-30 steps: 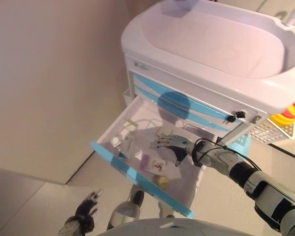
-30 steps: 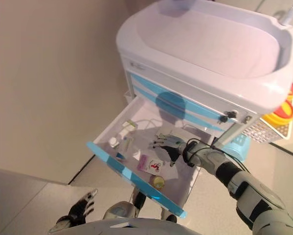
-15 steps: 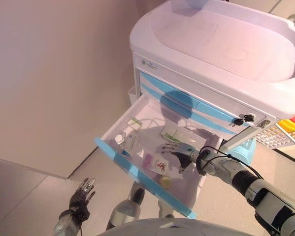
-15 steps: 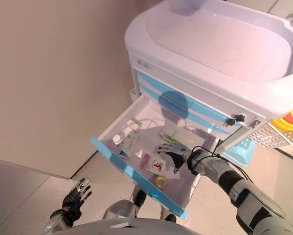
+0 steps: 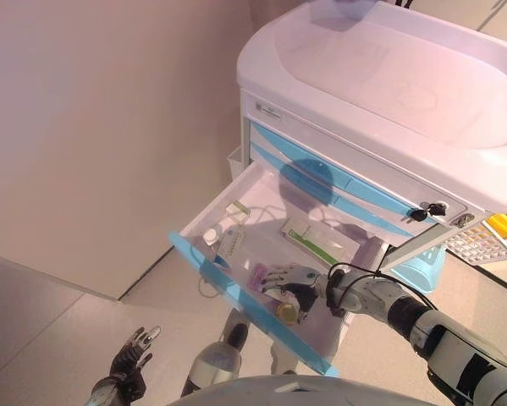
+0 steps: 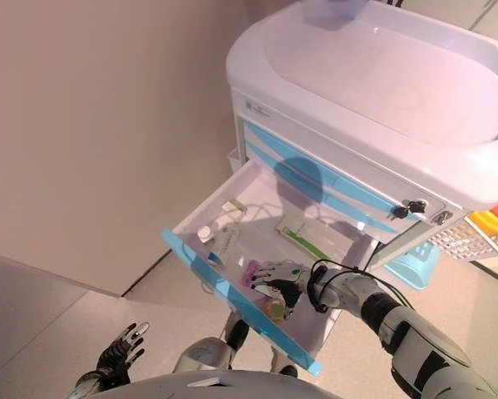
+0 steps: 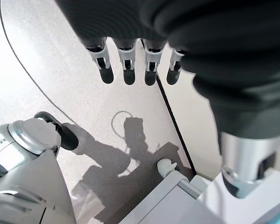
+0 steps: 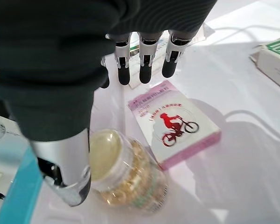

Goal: Open the drawer and pick up the medicine

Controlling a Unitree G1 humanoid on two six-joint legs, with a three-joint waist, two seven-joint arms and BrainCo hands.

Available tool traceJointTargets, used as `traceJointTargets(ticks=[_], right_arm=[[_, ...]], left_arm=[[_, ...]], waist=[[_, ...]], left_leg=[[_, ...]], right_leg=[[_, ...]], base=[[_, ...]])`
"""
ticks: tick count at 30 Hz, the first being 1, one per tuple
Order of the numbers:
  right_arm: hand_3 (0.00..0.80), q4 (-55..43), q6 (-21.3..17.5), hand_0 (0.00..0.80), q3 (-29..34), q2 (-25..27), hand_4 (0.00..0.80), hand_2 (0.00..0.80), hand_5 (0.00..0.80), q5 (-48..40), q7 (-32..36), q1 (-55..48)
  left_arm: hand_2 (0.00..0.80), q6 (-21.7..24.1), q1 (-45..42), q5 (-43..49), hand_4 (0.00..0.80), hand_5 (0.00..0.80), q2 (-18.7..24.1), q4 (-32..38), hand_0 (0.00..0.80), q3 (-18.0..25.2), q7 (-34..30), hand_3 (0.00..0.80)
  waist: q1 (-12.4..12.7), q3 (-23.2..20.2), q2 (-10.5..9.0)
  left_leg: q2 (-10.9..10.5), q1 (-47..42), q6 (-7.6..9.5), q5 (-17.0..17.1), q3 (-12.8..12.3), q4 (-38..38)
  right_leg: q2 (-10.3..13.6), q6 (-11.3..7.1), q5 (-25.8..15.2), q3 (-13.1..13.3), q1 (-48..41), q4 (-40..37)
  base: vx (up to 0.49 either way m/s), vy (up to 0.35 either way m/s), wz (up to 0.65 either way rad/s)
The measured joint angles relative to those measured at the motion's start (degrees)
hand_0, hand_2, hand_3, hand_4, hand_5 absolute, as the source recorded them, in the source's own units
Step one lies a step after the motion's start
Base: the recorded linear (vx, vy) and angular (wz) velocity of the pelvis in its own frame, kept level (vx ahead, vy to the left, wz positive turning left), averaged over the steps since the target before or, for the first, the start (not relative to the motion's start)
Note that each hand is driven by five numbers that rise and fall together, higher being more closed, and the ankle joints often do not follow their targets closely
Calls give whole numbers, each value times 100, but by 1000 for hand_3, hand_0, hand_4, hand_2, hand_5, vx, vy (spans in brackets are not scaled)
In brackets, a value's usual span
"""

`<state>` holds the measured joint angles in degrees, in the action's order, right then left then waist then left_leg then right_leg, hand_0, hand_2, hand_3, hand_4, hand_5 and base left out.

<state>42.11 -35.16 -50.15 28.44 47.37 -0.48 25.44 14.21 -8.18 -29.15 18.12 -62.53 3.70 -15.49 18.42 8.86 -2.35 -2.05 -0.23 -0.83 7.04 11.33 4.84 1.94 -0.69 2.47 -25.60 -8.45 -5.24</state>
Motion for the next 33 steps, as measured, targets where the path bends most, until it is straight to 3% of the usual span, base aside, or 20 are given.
traceJointTargets(ticks=[5,23,33], right_arm=[[0,18,-8,0,-27,-53,0,0,0,99,-47,0],[0,239,-6,0,-246,-49,0,0,0,903,-210,-31],[0,281,364,0,-239,-58,0,0,0,1357,-566,-278]], left_arm=[[0,4,44,59,0,0,1,32,0,-179,10,0],[0,-19,139,58,0,0,4,111,0,-188,53,0],[0,-19,141,58,0,0,4,113,0,-300,113,0]], waist=[[-9,-1,-2],[-19,-5,2],[-30,-17,8]], left_leg=[[-3,7,1,1,3,-2],[-4,17,0,1,6,-21],[-4,20,0,0,0,-22]], right_leg=[[3,0,0,-3,4,0],[3,1,-1,-5,7,0],[4,2,-1,-1,9,1]], base=[[0,0,0],[0,0,0],[0,0,0]])
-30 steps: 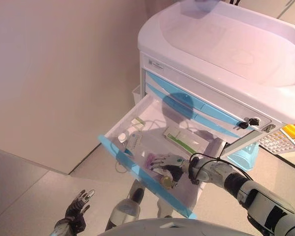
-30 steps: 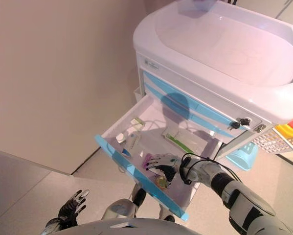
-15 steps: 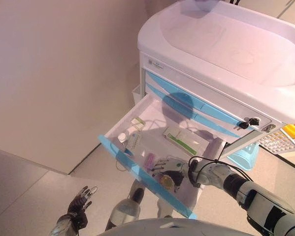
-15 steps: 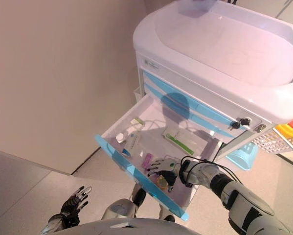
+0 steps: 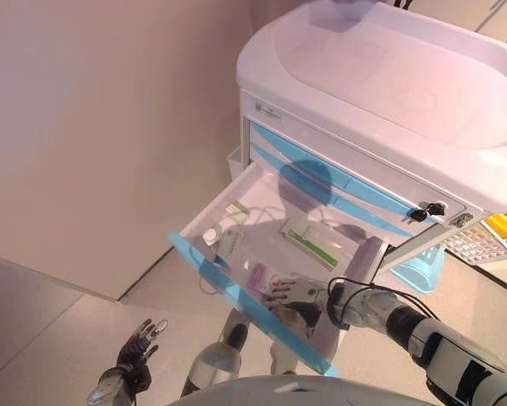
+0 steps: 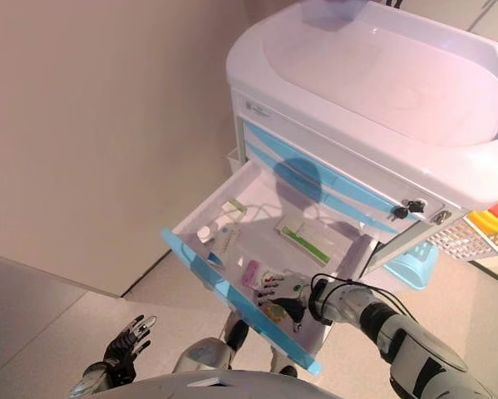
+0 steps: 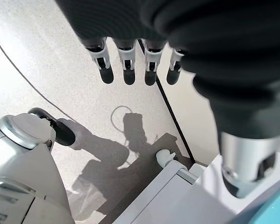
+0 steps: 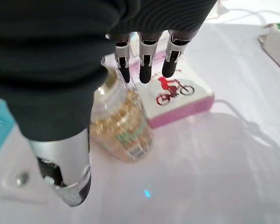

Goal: Open the drawer and pick up the medicine

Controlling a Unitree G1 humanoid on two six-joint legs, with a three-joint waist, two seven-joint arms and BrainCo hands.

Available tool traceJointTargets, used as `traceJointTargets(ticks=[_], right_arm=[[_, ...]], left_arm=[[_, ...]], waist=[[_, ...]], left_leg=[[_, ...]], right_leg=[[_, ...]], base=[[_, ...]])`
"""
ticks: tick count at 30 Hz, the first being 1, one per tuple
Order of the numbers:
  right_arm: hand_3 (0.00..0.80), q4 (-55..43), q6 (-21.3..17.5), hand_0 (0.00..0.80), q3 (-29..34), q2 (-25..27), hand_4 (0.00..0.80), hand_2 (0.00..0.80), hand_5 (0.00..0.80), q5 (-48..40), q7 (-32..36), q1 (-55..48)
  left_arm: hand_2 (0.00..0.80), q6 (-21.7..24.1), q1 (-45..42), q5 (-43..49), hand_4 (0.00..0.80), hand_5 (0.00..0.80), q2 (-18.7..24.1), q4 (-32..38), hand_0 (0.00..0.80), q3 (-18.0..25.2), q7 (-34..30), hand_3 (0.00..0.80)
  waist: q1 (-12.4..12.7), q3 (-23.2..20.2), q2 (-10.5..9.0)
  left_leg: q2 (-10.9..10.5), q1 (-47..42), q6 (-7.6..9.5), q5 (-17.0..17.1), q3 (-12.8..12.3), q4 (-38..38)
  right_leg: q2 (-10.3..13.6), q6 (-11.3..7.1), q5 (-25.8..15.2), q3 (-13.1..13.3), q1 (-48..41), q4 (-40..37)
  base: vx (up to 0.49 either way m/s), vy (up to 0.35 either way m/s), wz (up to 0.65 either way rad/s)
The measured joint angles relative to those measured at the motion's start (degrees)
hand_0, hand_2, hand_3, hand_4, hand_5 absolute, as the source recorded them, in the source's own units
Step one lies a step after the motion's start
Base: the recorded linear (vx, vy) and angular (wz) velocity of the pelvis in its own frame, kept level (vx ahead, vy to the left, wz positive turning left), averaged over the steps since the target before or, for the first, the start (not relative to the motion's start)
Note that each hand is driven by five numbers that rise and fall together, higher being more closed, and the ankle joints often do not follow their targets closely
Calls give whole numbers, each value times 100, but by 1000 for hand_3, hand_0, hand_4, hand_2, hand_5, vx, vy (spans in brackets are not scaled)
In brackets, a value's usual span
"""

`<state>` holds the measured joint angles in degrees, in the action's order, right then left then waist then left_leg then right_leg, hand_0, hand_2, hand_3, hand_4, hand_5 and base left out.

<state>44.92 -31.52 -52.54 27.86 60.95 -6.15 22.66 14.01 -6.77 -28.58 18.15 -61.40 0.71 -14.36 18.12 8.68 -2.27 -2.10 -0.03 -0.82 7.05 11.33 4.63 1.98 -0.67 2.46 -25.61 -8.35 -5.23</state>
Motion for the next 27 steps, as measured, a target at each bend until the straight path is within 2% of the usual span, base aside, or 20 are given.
traceJointTargets(ticks=[20,27], right_arm=[[0,275,967,0,53,-266,0,0,0,224,-640,-241],[0,390,1019,0,60,-350,0,0,0,337,-770,-241]], left_arm=[[0,-3,-12,-2,0,0,-4,49,0,-101,50,0],[0,-3,-10,-3,0,0,-5,61,0,-105,52,0]], waist=[[-79,-31,8],[-90,-27,15]], left_leg=[[1,30,0,0,-1,-7],[2,33,0,-1,-2,-7]], right_leg=[[0,0,0,1,24,0],[1,0,0,4,28,0]], base=[[0,0,0],[0,0,0]])
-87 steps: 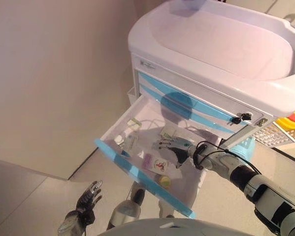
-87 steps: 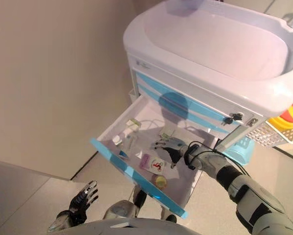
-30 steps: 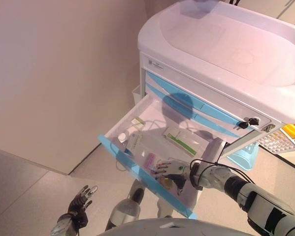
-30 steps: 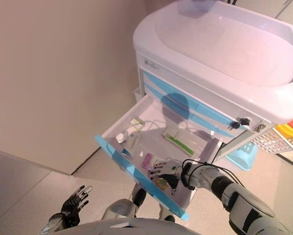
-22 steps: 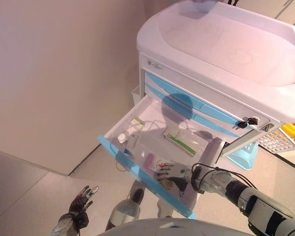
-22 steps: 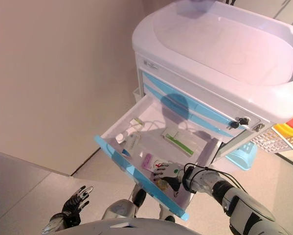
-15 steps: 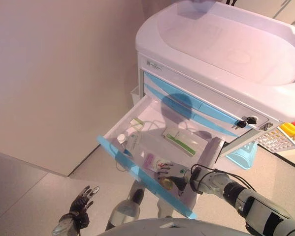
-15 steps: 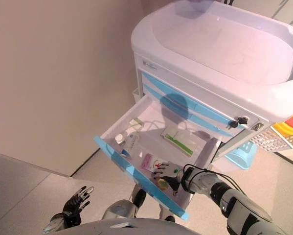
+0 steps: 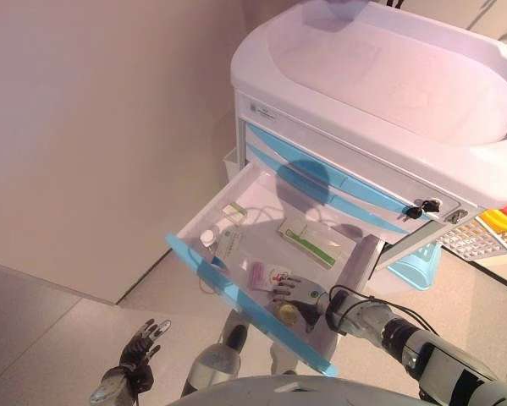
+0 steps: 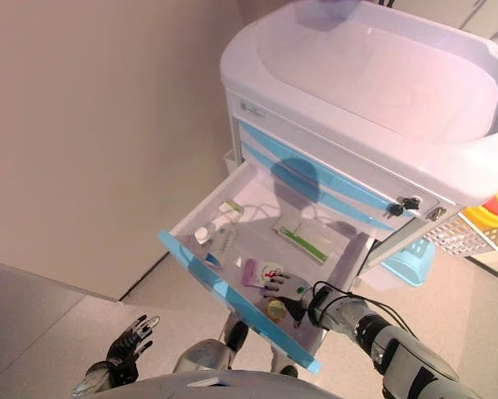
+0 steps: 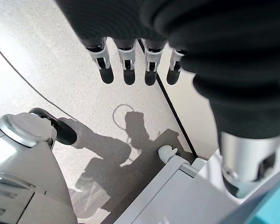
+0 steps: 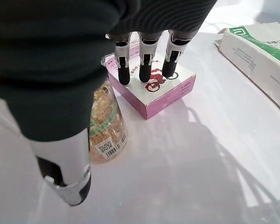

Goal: Open the drawer and pick up the medicine

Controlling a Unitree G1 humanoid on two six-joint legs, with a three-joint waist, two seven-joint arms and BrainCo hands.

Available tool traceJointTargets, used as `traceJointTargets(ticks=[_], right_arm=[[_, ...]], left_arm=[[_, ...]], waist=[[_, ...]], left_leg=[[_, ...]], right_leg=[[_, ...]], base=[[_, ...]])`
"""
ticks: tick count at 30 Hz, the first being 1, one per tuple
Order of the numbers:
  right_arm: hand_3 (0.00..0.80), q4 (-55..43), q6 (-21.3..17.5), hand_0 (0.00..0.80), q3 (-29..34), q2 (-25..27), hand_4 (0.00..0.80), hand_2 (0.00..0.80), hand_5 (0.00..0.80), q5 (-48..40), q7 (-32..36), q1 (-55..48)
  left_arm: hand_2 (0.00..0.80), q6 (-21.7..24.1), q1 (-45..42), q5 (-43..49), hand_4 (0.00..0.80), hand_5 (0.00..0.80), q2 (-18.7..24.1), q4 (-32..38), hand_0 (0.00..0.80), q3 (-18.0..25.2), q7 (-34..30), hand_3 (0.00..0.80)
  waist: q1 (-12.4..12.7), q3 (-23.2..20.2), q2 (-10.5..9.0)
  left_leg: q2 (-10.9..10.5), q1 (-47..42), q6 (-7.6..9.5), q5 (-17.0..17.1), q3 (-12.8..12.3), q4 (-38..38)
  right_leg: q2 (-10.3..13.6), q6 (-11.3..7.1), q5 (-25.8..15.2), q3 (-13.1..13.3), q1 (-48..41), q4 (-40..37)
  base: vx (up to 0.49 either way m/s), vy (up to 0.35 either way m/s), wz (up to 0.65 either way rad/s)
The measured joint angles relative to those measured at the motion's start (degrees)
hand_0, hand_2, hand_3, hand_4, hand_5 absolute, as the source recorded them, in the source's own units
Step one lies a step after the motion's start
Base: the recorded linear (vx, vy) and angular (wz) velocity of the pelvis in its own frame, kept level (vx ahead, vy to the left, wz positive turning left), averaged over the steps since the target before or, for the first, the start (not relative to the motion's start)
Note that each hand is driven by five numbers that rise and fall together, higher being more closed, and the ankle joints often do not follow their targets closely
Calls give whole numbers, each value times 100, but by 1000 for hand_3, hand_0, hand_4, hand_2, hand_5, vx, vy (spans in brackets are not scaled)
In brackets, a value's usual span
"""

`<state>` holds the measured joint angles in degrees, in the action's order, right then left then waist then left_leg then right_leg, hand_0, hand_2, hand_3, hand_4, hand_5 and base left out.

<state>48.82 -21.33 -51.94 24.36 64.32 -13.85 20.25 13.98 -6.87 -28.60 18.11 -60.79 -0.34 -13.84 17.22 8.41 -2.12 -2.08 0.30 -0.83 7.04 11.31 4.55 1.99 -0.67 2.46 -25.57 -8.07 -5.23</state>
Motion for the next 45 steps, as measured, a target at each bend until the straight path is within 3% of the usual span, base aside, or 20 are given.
traceJointTargets(ticks=[1,2,3,4,19,20,21,22,23,24,25,45], right_arm=[[248,17,1,248,1,-4,248,248,248,1,-11,0],[248,32,4,248,2,-13,248,248,248,4,-27,0],[797,43,6,797,3,-25,797,797,797,6,-67,0],[800,43,9,800,66,-66,800,800,800,7,-106,0],[800,188,-84,800,156,-105,800,800,800,-5,89,5],[734,188,-108,734,156,-106,734,734,734,-5,111,5],[455,188,-116,455,156,-107,455,455,455,-5,123,5],[405,189,-119,405,156,-107,405,405,405,-4,139,5],[279,189,-127,279,156,-108,279,279,279,-4,155,5],[72,189,-133,72,156,-108,72,72,72,-2,166,5],[0,189,-140,0,156,-108,0,0,0,-1,169,3],[0,233,-408,0,156,-111,0,0,0,109,161,-23]], left_arm=[[0,0,-1,0,0,0,0,7,0,-1,0,0],[0,0,-11,0,0,0,0,34,0,-1,0,0],[0,0,-16,0,0,0,0,58,0,-2,-1,0],[0,-1,-21,0,0,0,0,79,0,-2,0,0],[0,-4,-4,0,0,0,-12,94,0,-85,-2,0],[0,-4,-4,1,0,0,-14,98,0,-122,-3,0],[0,-5,-2,0,0,0,-19,99,0,-137,-2,0],[0,-5,-1,0,0,0,-19,101,0,-170,-1,0],[0,-7,0,0,0,0,-19,101,0,-173,-2,0],[0,-7,2,0,0,0,-19,101,0,-173,-1,0],[0,-7,2,0,0,0,-19,101,0,-173,-1,0],[0,-6,3,2,0,0,-19,88,0,-172,-3,0]], waist=[[1,2,3],[1,3,4],[1,5,8],[0,10,16],[14,2,90],[15,2,90],[14,2,90],[14,2,90],[13,2,90],[12,2,90],[11,2,89],[11,-6,15]], left_leg=[[0,0,0,0,0,0],[0,0,0,0,0,0],[0,0,0,0,0,0],[1,-1,0,0,0,-1],[-3,23,1,0,-2,-1],[-2,22,1,0,-3,-1],[-2,22,1,0,-3,-1],[-2,22,1,0,-3,-1],[-2,22,1,0,-4,0],[-2,22,1,0,-4,0],[-2,22,1,0,-4,0],[-2,11,2,1,-3,0]], right_leg=[[0,0,0,0,0,0],[0,0,0,0,0,0],[0,0,0,0,0,0],[0,0,0,0,-1,0],[4,0,0,2,30,0],[4,0,0,2,29,0],[4,0,0,2,29,0],[4,0,0,2,29,0],[4,0,0,2,29,0],[4,0,0,2,29,0],[4,0,0,3,30,0],[2,-1,0,2,13,0]], base=[[0,0,0],[0,0,0],[0,0,0],[0,0,0],[0,0,0],[0,0,0],[0,0,0],[0,0,0],[0,0,0],[0,0,0],[0,0,0],[0,0,0]])
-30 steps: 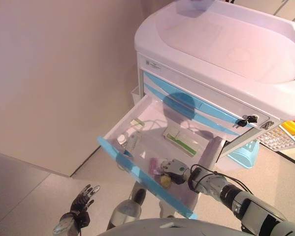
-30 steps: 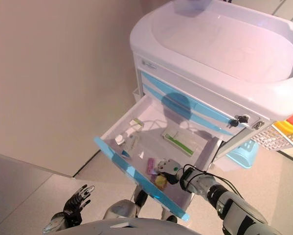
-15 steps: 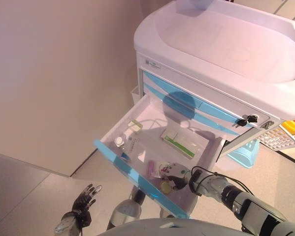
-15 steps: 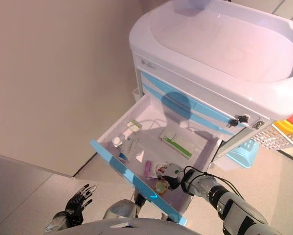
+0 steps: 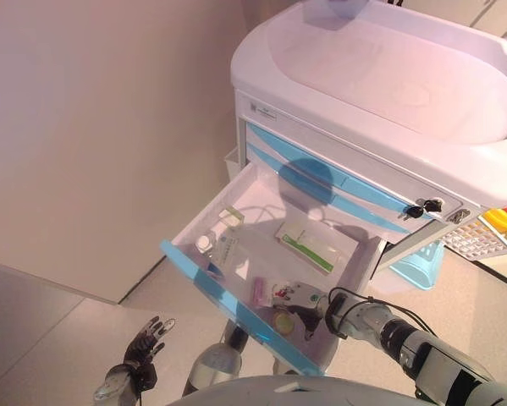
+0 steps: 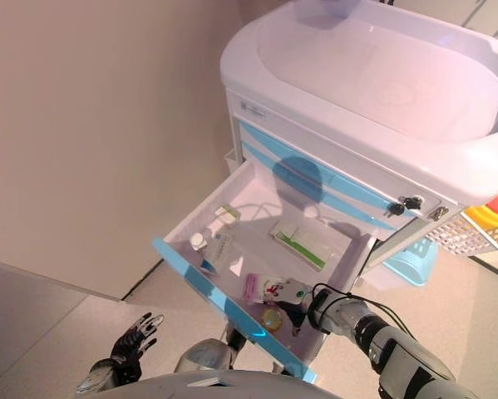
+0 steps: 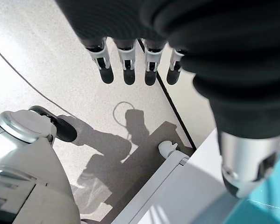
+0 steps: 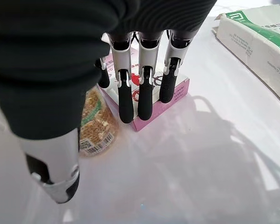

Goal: Open the drawer and pick up the medicine

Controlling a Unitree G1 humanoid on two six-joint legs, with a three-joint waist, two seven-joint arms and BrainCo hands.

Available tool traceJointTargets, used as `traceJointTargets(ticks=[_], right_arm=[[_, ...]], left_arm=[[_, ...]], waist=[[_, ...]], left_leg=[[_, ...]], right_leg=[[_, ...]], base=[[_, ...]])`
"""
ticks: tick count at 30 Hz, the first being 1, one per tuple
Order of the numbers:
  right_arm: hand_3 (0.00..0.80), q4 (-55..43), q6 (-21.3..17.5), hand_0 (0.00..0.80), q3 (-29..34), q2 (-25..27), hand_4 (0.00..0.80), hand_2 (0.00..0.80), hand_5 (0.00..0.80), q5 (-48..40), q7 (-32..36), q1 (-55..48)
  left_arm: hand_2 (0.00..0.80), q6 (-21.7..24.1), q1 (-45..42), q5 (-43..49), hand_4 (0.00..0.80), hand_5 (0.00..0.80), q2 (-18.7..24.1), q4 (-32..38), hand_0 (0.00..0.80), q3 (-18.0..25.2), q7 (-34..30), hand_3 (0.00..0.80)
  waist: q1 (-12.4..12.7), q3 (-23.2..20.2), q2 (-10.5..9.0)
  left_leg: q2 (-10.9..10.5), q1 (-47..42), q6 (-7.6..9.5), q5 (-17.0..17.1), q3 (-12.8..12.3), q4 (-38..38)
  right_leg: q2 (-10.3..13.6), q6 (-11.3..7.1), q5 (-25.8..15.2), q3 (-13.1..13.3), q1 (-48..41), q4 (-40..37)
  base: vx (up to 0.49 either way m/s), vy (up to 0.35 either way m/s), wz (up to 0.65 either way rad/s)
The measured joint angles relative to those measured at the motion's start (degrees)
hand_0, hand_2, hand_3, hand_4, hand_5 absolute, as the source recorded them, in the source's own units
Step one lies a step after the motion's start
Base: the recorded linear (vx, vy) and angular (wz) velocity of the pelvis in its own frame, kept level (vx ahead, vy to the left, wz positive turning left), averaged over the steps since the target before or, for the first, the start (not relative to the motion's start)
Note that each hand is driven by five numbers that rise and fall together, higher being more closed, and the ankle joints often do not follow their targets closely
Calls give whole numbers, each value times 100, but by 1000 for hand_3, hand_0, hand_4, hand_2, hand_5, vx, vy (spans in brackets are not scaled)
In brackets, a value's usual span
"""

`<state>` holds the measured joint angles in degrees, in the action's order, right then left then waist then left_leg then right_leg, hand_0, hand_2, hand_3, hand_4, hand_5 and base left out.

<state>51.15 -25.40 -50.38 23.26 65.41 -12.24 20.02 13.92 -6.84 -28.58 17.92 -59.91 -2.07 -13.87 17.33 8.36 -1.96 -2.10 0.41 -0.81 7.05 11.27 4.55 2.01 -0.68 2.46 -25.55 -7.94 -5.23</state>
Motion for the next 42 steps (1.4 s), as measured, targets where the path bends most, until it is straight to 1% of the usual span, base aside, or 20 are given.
traceJointTargets(ticks=[13,33,39,42], right_arm=[[0,-6,-259,0,-2,0,0,0,0,-5,-99,-7],[0,-8,-301,0,-9,-6,0,0,0,-27,-97,-12],[0,-16,-301,0,-9,-26,0,0,0,-368,9,-65],[0,-39,-189,0,1,-67,0,0,0,-639,70,-150]], left_arm=[[0,6,3,0,0,0,0,-31,0,0,-4,0],[0,6,-1,0,0,0,0,-29,0,0,-5,0],[0,6,0,0,0,0,0,-27,0,0,-5,0],[0,6,-3,0,0,0,0,-25,0,0,-4,0]], waist=[[-4,0,-1],[4,5,8],[2,12,19],[-5,18,29]], left_leg=[[0,-20,0,0,0,0],[-1,-17,0,0,3,0],[-1,-17,0,0,3,0],[-1,-16,0,0,2,0]], right_leg=[[0,0,0,0,-21,0],[0,-1,1,-2,-19,0],[1,-1,1,-2,-19,0],[2,-1,1,-2,-17,0]], base=[[0,0,0],[0,0,0],[0,0,0],[0,0,0]])
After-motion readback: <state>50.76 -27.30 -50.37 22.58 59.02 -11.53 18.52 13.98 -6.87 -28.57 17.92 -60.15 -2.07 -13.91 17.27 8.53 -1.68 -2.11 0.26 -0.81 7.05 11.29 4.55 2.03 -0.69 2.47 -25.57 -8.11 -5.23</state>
